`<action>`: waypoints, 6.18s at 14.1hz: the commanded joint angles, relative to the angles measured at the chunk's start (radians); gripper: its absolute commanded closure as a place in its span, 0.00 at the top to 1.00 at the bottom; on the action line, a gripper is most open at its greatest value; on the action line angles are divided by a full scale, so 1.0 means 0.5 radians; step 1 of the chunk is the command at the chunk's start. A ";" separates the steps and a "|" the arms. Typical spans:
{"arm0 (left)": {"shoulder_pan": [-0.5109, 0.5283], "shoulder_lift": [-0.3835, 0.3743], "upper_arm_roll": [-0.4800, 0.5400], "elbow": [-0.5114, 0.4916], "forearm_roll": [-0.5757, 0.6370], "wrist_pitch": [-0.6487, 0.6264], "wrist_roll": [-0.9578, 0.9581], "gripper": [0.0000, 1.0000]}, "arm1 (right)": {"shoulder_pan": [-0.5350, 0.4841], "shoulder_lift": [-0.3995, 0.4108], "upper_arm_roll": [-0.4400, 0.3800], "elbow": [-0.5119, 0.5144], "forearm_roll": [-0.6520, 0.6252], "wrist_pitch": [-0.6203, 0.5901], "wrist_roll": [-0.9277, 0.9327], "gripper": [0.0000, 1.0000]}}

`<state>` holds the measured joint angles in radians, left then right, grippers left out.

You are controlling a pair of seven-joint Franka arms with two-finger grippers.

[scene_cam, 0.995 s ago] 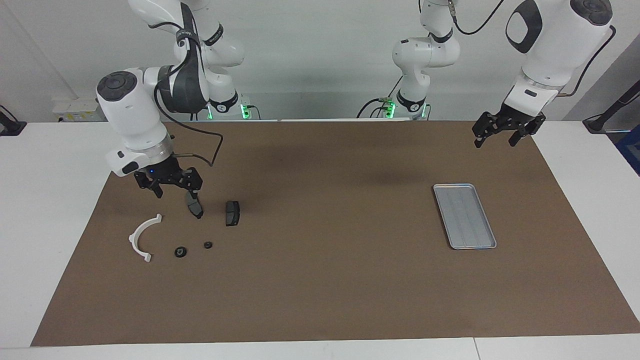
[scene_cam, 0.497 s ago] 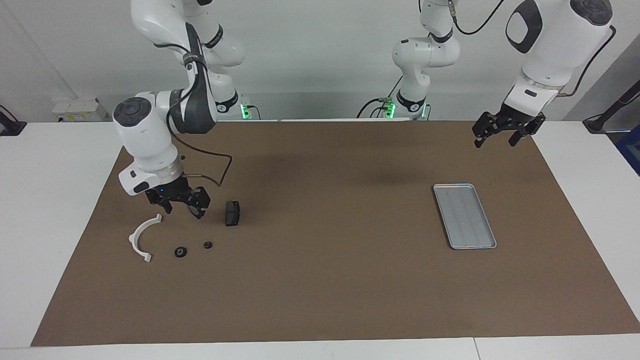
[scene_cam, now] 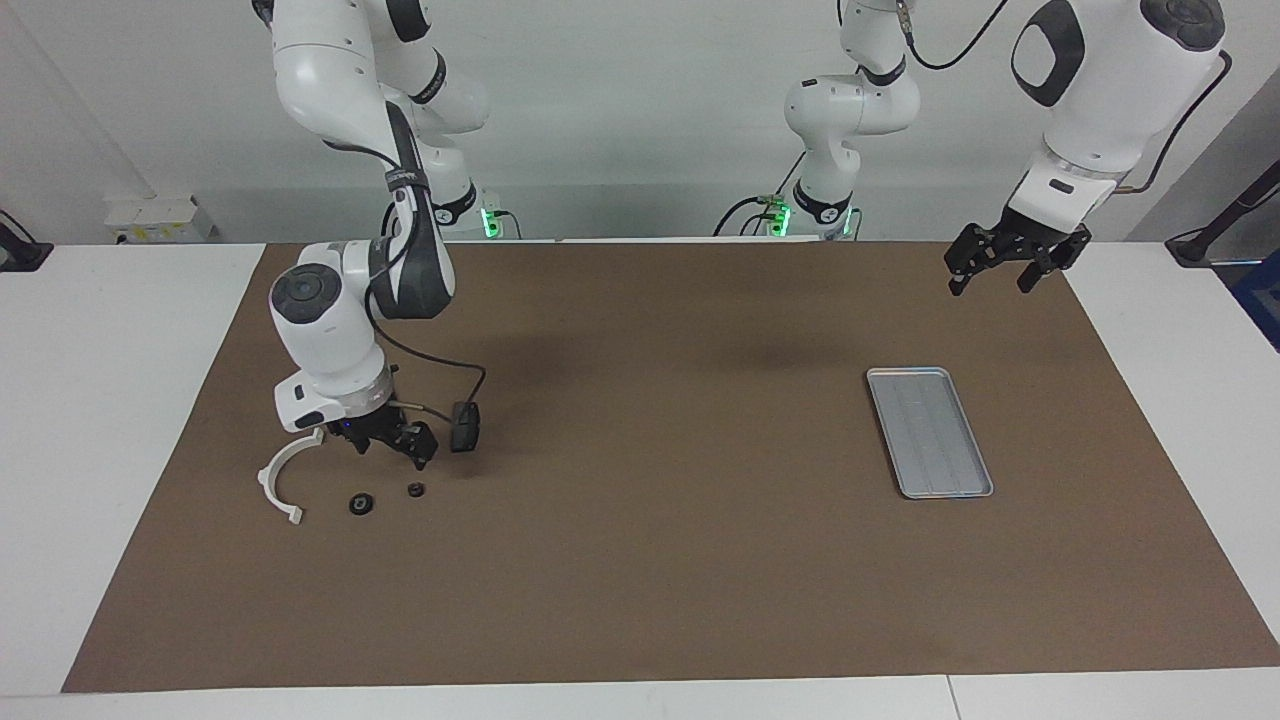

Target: Pick bearing gear from pile to tray

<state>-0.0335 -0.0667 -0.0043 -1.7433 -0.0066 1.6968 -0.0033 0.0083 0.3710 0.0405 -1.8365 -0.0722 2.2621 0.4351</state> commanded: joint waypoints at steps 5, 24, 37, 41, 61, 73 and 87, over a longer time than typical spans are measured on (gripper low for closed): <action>0.000 -0.051 0.006 -0.057 -0.033 0.018 0.016 1.00 | 0.008 0.264 0.008 0.234 -0.037 -0.072 0.237 1.00; 0.000 -0.051 0.006 -0.057 -0.030 0.018 0.016 1.00 | 0.039 0.421 0.011 0.452 -0.080 -0.180 0.399 0.91; 0.000 -0.051 0.006 -0.057 -0.030 0.018 0.016 1.00 | 0.039 0.418 0.014 0.427 0.003 -0.180 0.455 0.42; 0.000 -0.051 0.006 -0.057 -0.033 0.018 0.016 1.00 | 0.066 0.418 0.017 0.421 0.040 -0.211 0.532 0.32; 0.000 -0.051 0.006 -0.057 -0.033 0.018 0.016 1.00 | 0.256 -0.146 0.020 0.654 0.009 -1.140 0.271 0.00; 0.000 -0.051 0.006 -0.057 -0.033 0.018 0.016 1.00 | 0.753 -0.328 0.263 0.550 0.328 -0.957 1.918 0.00; 0.000 -0.051 0.006 -0.057 -0.030 0.018 0.016 1.00 | 1.146 -0.015 0.256 0.108 0.089 -0.269 2.155 0.00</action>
<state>-0.0335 -0.0668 -0.0043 -1.7433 -0.0066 1.6968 -0.0033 0.5612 0.3323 0.1700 -1.7638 0.0118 2.0811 1.4918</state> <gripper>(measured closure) 0.000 0.767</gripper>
